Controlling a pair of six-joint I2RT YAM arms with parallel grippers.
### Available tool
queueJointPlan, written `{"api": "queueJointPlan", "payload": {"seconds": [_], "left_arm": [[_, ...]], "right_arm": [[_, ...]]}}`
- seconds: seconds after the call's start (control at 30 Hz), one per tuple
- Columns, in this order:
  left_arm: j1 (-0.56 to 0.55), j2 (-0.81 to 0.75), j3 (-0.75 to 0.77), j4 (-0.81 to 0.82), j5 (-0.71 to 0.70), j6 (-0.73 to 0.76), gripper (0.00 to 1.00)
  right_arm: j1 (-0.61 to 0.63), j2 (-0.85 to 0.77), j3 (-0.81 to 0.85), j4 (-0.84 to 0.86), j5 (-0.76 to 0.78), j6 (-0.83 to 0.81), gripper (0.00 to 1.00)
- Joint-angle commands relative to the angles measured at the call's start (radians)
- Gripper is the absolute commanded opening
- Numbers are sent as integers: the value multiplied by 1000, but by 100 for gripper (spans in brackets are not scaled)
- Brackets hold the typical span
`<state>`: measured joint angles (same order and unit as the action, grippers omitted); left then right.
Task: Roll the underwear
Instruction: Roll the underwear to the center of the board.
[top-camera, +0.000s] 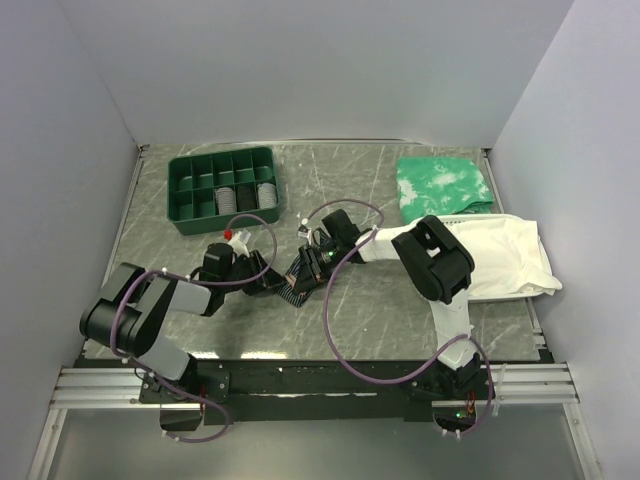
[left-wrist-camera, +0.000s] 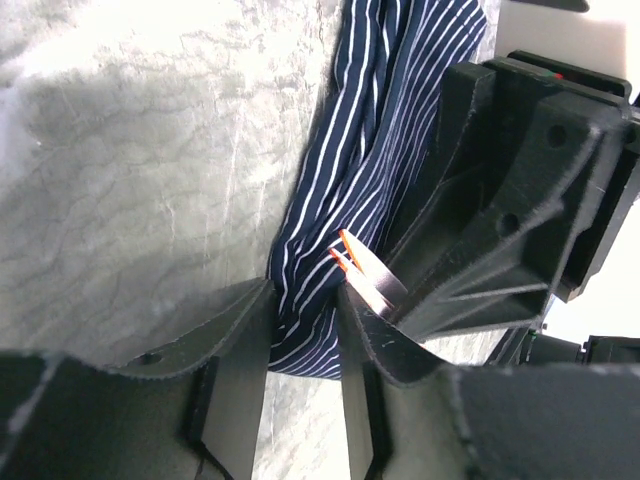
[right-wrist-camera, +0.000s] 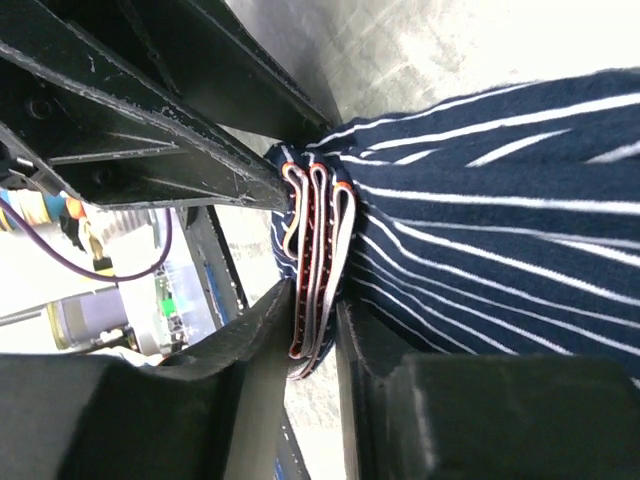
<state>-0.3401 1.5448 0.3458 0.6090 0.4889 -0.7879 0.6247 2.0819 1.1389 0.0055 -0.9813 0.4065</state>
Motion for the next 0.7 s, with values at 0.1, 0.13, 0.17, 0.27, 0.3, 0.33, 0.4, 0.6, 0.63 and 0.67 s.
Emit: {"api": "queueJointPlan", "payload": {"seconds": [0.1,0.13,0.17,0.27,0.3,0.33,0.4,0.6,0.63,0.67], "left_arm": [[-4,58,-14,-12,-44,-8,36],[-4,58,-14,-17,-47,-8,36],[-4,57,-11,-21,-49,-7,36],[-4,54,-2,-51,-58,3,35],[-4,52,1,-58,-61,4,35],[-4,51,4,-77,-59,9,34],[-7,48,18,-94,-61,12,34],[-22,38,100,-274,-93,22,25],[-23,37,110,-294,-96,22,21],[-25,37,123,-310,-93,22,20]], "right_arm": [[-5,-161,-85,79,136,34,43],[-5,-211,-94,74,162,29,45],[-3,-239,-102,62,197,12,45],[3,-333,-129,2,386,-32,49],[4,-354,-146,-18,464,-37,49],[9,-399,-154,-28,507,-41,50],[45,-446,-175,-57,584,-75,50],[249,-539,-143,-166,1005,-199,51],[304,-536,-140,-170,1048,-216,51],[325,-530,-136,-174,1122,-228,51]]}}
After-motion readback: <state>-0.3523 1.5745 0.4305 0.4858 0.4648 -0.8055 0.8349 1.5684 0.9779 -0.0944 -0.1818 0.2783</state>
